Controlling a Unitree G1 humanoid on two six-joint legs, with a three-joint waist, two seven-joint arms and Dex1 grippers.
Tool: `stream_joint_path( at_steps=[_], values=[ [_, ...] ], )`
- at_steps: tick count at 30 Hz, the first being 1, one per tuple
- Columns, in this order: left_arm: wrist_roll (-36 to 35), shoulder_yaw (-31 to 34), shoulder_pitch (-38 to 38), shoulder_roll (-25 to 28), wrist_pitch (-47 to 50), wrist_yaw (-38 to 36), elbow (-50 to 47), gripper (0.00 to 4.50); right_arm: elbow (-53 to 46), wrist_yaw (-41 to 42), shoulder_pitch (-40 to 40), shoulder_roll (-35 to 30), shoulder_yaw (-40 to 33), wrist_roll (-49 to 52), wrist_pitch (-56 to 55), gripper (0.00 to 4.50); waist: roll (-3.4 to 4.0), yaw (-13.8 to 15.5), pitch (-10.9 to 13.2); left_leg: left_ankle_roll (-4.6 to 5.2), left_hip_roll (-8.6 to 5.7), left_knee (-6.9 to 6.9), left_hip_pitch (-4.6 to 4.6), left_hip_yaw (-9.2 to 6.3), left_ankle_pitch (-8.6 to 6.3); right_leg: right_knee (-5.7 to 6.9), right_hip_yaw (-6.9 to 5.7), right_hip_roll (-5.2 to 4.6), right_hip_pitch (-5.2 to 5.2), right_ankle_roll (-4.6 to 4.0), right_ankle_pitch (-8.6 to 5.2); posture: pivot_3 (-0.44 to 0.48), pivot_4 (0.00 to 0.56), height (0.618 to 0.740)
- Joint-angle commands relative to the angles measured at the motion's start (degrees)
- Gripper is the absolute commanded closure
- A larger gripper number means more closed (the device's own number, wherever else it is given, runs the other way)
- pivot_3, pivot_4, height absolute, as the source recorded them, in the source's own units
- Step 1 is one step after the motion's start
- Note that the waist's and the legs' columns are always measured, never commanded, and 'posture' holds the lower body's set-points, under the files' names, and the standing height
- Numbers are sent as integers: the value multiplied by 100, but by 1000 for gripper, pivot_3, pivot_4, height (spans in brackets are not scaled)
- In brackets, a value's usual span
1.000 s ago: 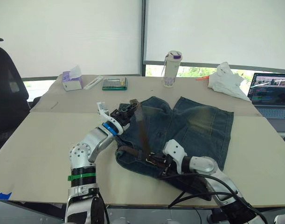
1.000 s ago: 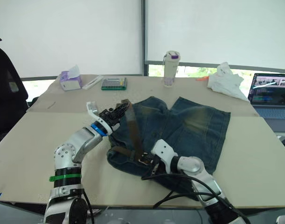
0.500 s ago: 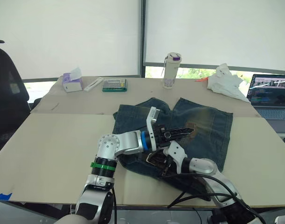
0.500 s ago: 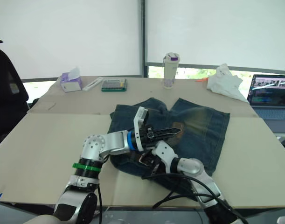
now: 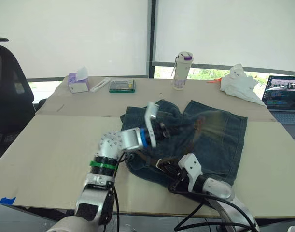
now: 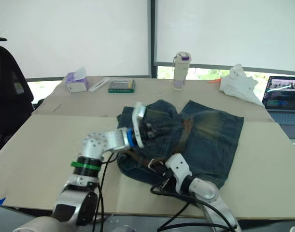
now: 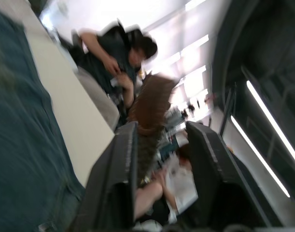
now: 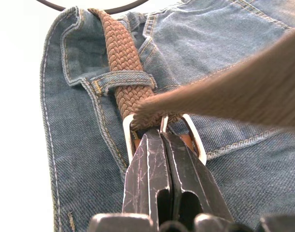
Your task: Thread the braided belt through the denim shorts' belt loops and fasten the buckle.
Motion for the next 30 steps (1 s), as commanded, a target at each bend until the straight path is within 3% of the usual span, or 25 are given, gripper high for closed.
stream_joint_path(
  at_steps=[1, 4, 8, 11, 12, 18, 25, 30],
  values=[
    [290, 368, -400, 395, -347, -309, 193, 2146, 223, -110, 335, -86, -119, -23, 178, 4500, -1, 23, 1, 1, -2, 0, 1, 0, 0, 0, -1, -1, -2, 1, -1, 0, 150, 740],
    [962, 41, -362, 707, -624, -743, 242, 2146, 143, -107, 406, -121, -162, -22, 157, 4500, -4, 33, 7, 1, -7, 0, 0, 0, 0, 0, -1, -2, -3, 1, 0, 0, 150, 740],
    [2068, -1042, 131, 1040, -1195, -1690, -259, 3338, -171, -132, 557, -291, -257, -101, 85, 4500, 1, 49, 10, 0, -8, -2, 0, 0, -1, -2, 0, -8, -4, -1, 1, 0, 150, 740],
    [2473, -1372, 443, 1102, -1460, -2044, -411, 4345, -472, -144, 720, -368, -400, 45, 198, 4500, 10, 16, 14, 0, -3, -5, -12, 1, -1, 0, 11, -22, -3, -5, 3, 0, 150, 740],
    [2556, -1407, 496, 1095, -1502, -2115, -415, 4467, -527, -136, 754, -387, -427, 75, 216, 4500, 17, 5, 18, 0, 1, -5, -18, 1, -1, 0, 13, -44, -9, -7, 4, 0, 150, 740],
    [3534, -2359, 1184, 1365, -2106, -2772, -831, 4467, -1111, -59, 1384, -741, -416, 65, 264, 4500, 41, -19, 25, 4, 6, -10, -29, 1, -2, -2, 12, -51, -19, -11, 5, 0, 150, 740],
    [4941, -3678, 1386, 1514, -2772, -3217, -464, 4467, -1666, -255, 1737, -846, -754, 149, 505, 4500, 42, 55, 26, 15, 1, -5, -24, 0, -4, -9, -2, -57, -8, 3, -4, 0, 150, 740],
    [5592, -3891, 1302, 1501, -3567, -3473, 13, 4467, -1918, -317, 1826, -891, -928, 213, 673, 4500, 45, 113, 24, 27, -4, -2, -10, 2, -11, -12, -4, -58, -7, 14, -12, 0, 150, 740]
  ],
)
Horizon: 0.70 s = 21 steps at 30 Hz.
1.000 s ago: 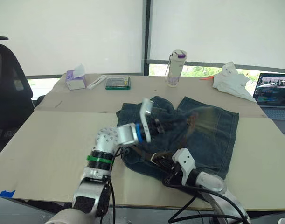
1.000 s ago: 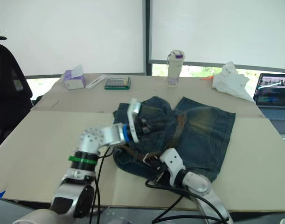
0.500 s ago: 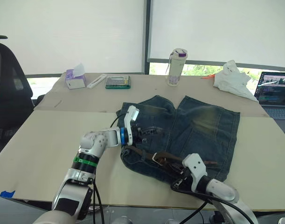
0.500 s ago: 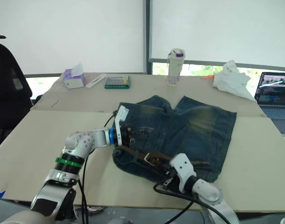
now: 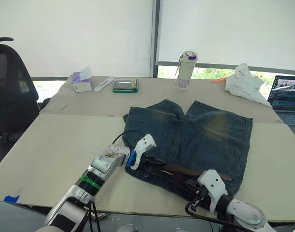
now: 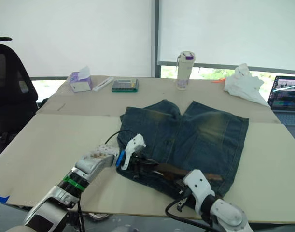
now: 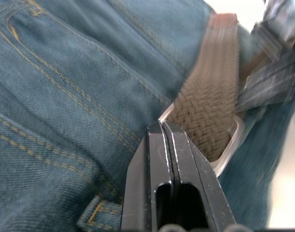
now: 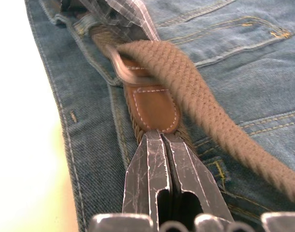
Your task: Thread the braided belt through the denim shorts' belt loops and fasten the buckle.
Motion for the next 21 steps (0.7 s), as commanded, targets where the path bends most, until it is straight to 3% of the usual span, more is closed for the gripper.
stream_joint_path(
  at_steps=[1, 3, 8, 14, 18, 21],
  values=[
    [654, -489, 103, -39, -515, -244, 645, 4494, -305, -38, 76, -69, -198, 87, 204, 4210, -1, 7, 0, 1, 1, 2, 0, 0, -1, 0, -1, 0, 0, 2, -1, 0, 150, 740],
    [637, -368, 92, -214, -881, -401, 836, 4500, -437, 3, 42, -104, -243, 162, 286, 3553, -2, 11, 0, 3, -1, 4, 1, 0, -2, 0, -1, 0, 2, 12, -7, 0, 150, 740],
    [-48, 467, 40, -640, -544, -607, 863, 4500, -781, 31, -53, -138, -309, 357, 603, 1856, 3, 6, 2, 9, -7, 13, -18, 1, -1, 11, -4, 8, 7, 21, -11, 0, 150, 740],
    [-790, 1478, -137, -543, 242, -703, 506, 4500, -996, -128, 24, -107, -558, 425, 698, 1856, 11, -53, 13, 12, -7, 16, -21, 1, 1, 20, -8, 25, 3, 25, -12, 0, 150, 740],
    [-1046, 1399, -151, -484, 715, -987, -127, 4500, -1209, -123, 260, -206, -671, 384, 676, 1856, 17, -97, 16, 11, -4, 16, -18, 1, 1, 25, -7, 33, 3, 26, -13, 0, 150, 740],
    [-762, 949, -168, -492, 686, -1094, -276, 4500, -1350, -97, 467, -321, -719, 371, 687, 1856, 17, -101, 16, 11, -7, 18, -17, 1, 1, 23, -6, 31, 9, 17, -8, 0, 150, 740]
  ],
)
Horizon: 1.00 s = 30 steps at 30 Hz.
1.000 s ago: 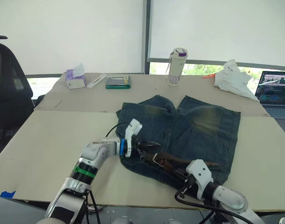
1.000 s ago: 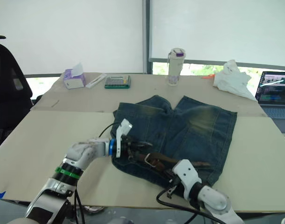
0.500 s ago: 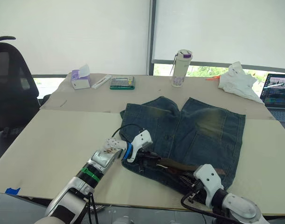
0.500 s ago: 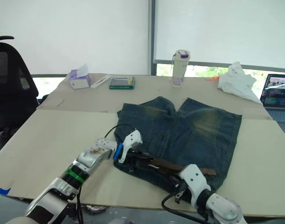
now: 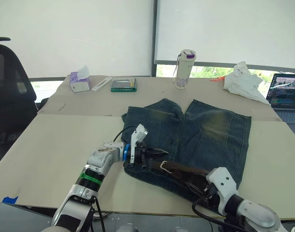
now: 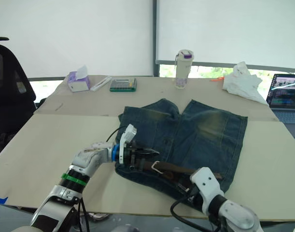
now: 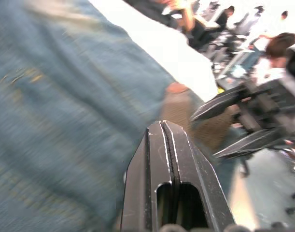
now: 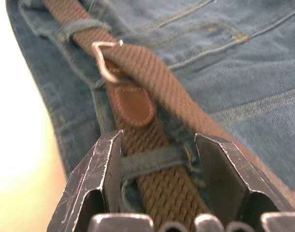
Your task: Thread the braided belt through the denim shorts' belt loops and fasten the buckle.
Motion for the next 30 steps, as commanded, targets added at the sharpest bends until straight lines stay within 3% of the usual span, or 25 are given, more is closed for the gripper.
stream_joint_path(
  at_steps=[1, 6, 9, 12, 16, 21, 30],
  values=[
    [375, -611, -155, -64, -159, -136, -183, 4500, -376, -28, 160, -83, -187, -25, -15, 1856, -1, -5, 0, 0, 0, 1, 1, 2, 0, 0, 2, 0, 1, 0, 0, 0, 150, 740],
    [1658, -1436, -313, -157, -1008, 362, 1080, 4500, -464, -145, 344, -54, -368, 10, 64, 1856, -9, -8, 2, 2, -2, 4, 8, 7, 1, 0, 4, 3, 7, 10, -6, 0, 150, 740],
    [1740, -1340, -266, -127, -1539, 301, 1229, 4500, -542, -257, 497, 41, -434, 80, 154, 1003, -20, -8, 0, 2, 4, 4, 20, 7, 1, -4, 4, 5, 21, 25, -14, 0, 150, 740],
    [1267, -784, -241, -170, -1942, 129, 705, 4500, -534, -498, 647, 368, -452, 144, 246, 30, -11, -36, -2, 1, 12, 4, 19, 6, 0, 1, 10, -3, 16, 30, -18, 0, 150, 740],
    [1550, -953, -298, 37, -3025, -351, 77, 3313, -421, -687, 742, 652, -464, 189, 412, 0, 12, -60, 2, 0, 18, 4, -2, 6, 1, 13, 16, -1, -13, -12, 7, 0, 150, 740],
    [1998, -1284, -856, -297, -3263, -260, 89, 1669, -320, -723, 755, 612, -450, 52, 394, 0, 10, 115, 3, 8, -4, 12, -4, 9, 6, -1, 8, -11, -1, -14, 10, 0, 150, 740],
    [2715, -1817, -1768, -1195, -2615, 210, 704, 1669, -586, -852, 927, 679, -446, 47, 402, 0, -3, 235, 11, 16, -18, 19, -10, 19, 7, 3, 1, -5, 3, 32, -14, 0, 150, 740]
  ],
)
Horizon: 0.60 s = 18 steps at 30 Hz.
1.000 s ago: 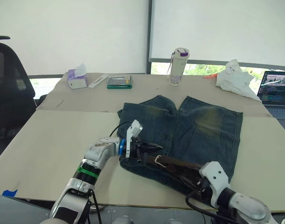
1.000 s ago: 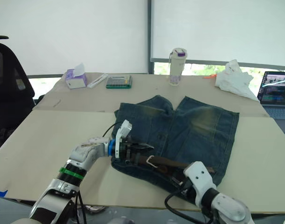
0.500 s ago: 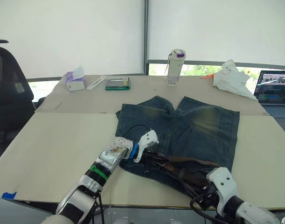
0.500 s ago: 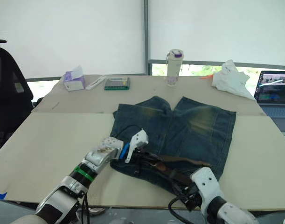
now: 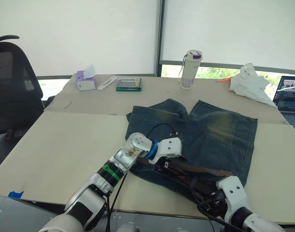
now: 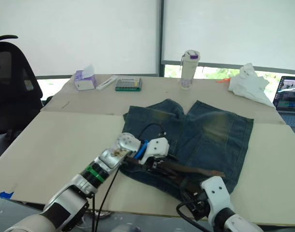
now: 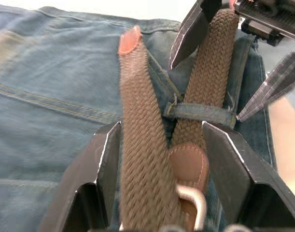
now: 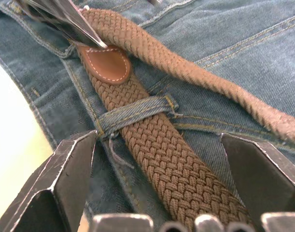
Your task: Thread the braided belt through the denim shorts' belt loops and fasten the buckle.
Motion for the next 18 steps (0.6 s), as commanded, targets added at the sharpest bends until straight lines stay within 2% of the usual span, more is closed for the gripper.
stream_joint_path(
  at_steps=[1, 3, 7, 11, 16, 18],
  values=[
    [306, -64, -816, -374, -62, 183, -57, 1669, -310, -137, 79, 58, -73, -42, -2, 0, -3, 16, 2, 0, 0, 2, 0, 1, 0, 1, 0, 1, 1, 8, -4, 0, 150, 740],
    [495, -229, -993, -535, -216, 214, 170, 1669, -341, -220, 144, 80, -57, -100, 35, 0, -5, 30, 3, 1, 0, 4, 0, 2, 0, 3, 0, 3, 1, 11, -6, 0, 150, 740],
    [1183, -668, -1322, -901, -744, 723, 898, 1669, -460, -408, 234, 157, -3, -180, 75, 0, -13, 113, 7, 2, -1, 9, 0, 3, -1, 3, -1, 3, 3, 11, -5, 0, 150, 740],
    [1380, -664, -1409, -1081, -1228, 1134, 1402, 2842, -547, -529, 210, 187, 140, -265, 170, 0, -32, 272, 17, 10, 1, 20, 17, 4, -6, -6, -4, -1, 6, 15, -4, 0, 150, 740],
    [772, -66, -1252, -1031, -1099, 951, 1142, 4484, -569, -634, 59, 196, 252, -323, 322, 0, -28, 276, 15, 13, 2, 28, 8, 10, -7, -3, 0, -2, 7, 17, -4, 0, 150, 740],
    [447, 222, -1140, -915, -997, 843, 955, 4484, -487, -685, -69, 216, 271, -327, 443, 0, -23, 262, 13, 14, 3, 31, -4, 12, -7, 7, 4, 0, 1, 15, -2, 0, 150, 740]
  ],
)
